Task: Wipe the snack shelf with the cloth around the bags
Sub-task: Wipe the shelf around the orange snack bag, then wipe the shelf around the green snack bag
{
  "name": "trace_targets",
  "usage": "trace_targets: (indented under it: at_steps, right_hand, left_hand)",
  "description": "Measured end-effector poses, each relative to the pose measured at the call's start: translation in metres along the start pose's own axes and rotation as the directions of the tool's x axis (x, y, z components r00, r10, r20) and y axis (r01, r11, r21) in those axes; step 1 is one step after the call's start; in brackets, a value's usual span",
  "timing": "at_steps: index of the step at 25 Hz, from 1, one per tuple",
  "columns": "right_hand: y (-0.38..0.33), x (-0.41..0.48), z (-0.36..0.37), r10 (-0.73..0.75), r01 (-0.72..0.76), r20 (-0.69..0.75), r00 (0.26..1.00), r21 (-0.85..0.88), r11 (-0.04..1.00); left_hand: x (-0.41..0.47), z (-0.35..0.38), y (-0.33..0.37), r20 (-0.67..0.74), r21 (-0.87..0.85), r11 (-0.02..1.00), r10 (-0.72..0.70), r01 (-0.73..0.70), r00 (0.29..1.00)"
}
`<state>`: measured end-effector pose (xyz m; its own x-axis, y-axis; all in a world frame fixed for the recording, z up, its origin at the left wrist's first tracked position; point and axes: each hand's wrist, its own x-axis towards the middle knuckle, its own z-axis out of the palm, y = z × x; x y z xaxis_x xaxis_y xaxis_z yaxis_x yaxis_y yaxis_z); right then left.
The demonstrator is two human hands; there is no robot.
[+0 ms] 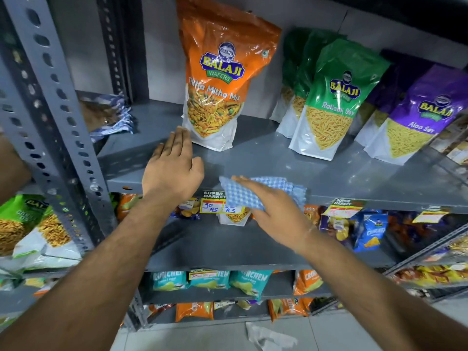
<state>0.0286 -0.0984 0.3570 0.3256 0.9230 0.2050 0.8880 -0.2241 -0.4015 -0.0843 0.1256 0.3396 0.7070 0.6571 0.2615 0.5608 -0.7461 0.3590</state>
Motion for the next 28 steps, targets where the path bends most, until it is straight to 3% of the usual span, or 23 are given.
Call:
trace_targets:
  at_steps: [2, 7, 10, 12, 14, 15, 16, 18, 19, 20, 22, 25, 28]
  right_hand:
    - [0.001, -0.026, -0.016, 0.001, -0.001, -0.03, 1.0, 0.002, 1.0]
    - [0.038, -0.025, -0.059, 0.222, -0.206, -0.395, 0.891, 0.082, 0.975]
    - [0.077, -0.02, -0.079, 0.386, -0.276, -0.448, 0.806, 0.293, 0.916]
    - [0.103, -0.019, -0.099, 0.455, -0.273, -0.491, 0.743, 0.398, 0.876]
    - [0.14, -0.025, -0.129, 0.554, -0.284, -0.548, 0.627, 0.501, 0.818]
    - [0.165, -0.031, -0.147, 0.631, -0.274, -0.515, 0.58, 0.606, 0.747]
    - [0.194, -0.037, -0.163, 0.719, -0.241, -0.4, 0.568, 0.755, 0.61]
    - [0.25, -0.048, -0.191, 0.78, -0.186, -0.042, 0.624, 0.962, 0.201]
    - [0.274, -0.052, -0.202, 0.766, -0.196, 0.045, 0.641, 0.975, 0.106]
    - [0.295, -0.052, -0.21, 0.749, -0.192, 0.047, 0.66, 0.976, 0.107]
    - [0.32, -0.037, -0.223, 0.746, -0.145, -0.072, 0.662, 0.964, 0.222]
    - [0.322, -0.001, -0.235, 0.705, -0.111, -0.312, 0.637, 0.868, 0.485]
    - [0.32, 0.042, -0.217, 0.597, -0.243, -0.473, 0.648, 0.614, 0.751]
  left_hand:
    - [0.001, 0.0, 0.002, -0.007, -0.015, 1.0, 0.007, -0.007, 1.0]
    - [-0.011, -0.006, 0.017, -0.124, -0.075, 0.994, 0.075, -0.085, 0.989]
    - [-0.016, 0.001, 0.095, -0.225, -0.082, 0.945, 0.292, -0.317, 0.93]
    - [-0.019, 0.02, 0.153, -0.136, -0.127, 0.916, 0.364, -0.381, 0.921]
    - [-0.01, 0.043, 0.188, 0.005, -0.144, 0.93, 0.343, -0.339, 0.939]
    - [-0.004, 0.053, 0.195, 0.055, -0.121, 0.945, 0.31, -0.302, 0.949]
    - [0.001, 0.062, 0.2, 0.083, -0.09, 0.959, 0.274, -0.267, 0.958]
    - [0.009, 0.075, 0.206, 0.095, -0.041, 0.981, 0.194, -0.191, 0.976]
    - [0.013, 0.081, 0.211, 0.095, -0.017, 0.986, 0.166, -0.165, 0.981]
    - [0.016, 0.085, 0.214, 0.099, 0.026, 0.988, 0.151, -0.154, 0.984]
    - [0.018, 0.089, 0.213, 0.132, 0.111, 0.984, 0.125, -0.14, 0.983]
    - [0.018, 0.088, 0.22, 0.169, 0.157, 0.982, 0.08, -0.107, 0.982]
    - [0.016, 0.088, 0.212, 0.195, 0.156, 0.981, 0.083, -0.114, 0.977]
